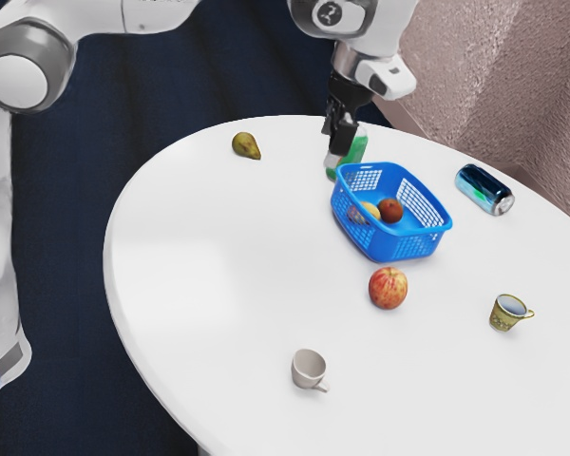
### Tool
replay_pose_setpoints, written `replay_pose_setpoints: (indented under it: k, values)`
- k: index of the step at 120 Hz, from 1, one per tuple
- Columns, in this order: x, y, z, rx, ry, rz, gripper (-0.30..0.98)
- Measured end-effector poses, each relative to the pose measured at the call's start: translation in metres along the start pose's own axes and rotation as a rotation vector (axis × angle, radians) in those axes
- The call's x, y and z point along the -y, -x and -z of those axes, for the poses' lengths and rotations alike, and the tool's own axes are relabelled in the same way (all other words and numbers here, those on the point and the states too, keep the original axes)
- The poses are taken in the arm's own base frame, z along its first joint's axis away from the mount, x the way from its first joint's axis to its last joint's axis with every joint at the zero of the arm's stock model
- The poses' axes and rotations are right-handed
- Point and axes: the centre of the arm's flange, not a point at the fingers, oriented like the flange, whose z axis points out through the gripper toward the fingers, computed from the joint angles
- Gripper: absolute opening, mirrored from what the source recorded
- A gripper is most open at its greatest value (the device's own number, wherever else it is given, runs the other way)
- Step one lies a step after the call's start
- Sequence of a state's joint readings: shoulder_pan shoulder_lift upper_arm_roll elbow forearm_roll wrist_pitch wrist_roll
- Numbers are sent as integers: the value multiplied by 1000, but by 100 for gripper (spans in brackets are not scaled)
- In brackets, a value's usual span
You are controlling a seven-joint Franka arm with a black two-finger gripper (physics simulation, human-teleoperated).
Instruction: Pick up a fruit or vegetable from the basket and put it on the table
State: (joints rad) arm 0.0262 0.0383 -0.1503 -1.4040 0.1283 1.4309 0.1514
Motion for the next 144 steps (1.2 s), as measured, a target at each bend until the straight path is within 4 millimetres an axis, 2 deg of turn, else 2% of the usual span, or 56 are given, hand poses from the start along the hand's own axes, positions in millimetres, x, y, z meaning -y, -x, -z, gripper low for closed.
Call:
replay_pose_setpoints:
  k: [21,25,28,31,36,39,44,48,53,59,68,78,96,109,126,144]
  values:
    - [-79,-5,2,-13,-54,-54,69]
    - [-90,-14,4,-26,-81,-66,69]
    - [-93,-35,17,-73,-97,-78,68]
    - [-78,-54,27,-116,-108,-62,68]
    - [-20,-82,37,-175,-119,10,68]
    - [9,-90,40,-201,-126,43,68]
    - [43,-99,41,-227,-129,76,68]
    - [70,-102,30,-222,-116,97,68]
    - [104,-107,4,-191,-79,116,68]
    - [126,-113,-25,-151,-39,111,69]
    - [143,-122,-66,-97,15,82,69]
    - [148,-130,-94,-65,61,41,69]
    - [147,-140,-111,-79,105,-26,69]
    - [147,-154,-143,-79,146,-66,68]
    - [167,-158,-177,-71,172,-72,68]
    - [181,-160,-200,-73,182,-79,69]
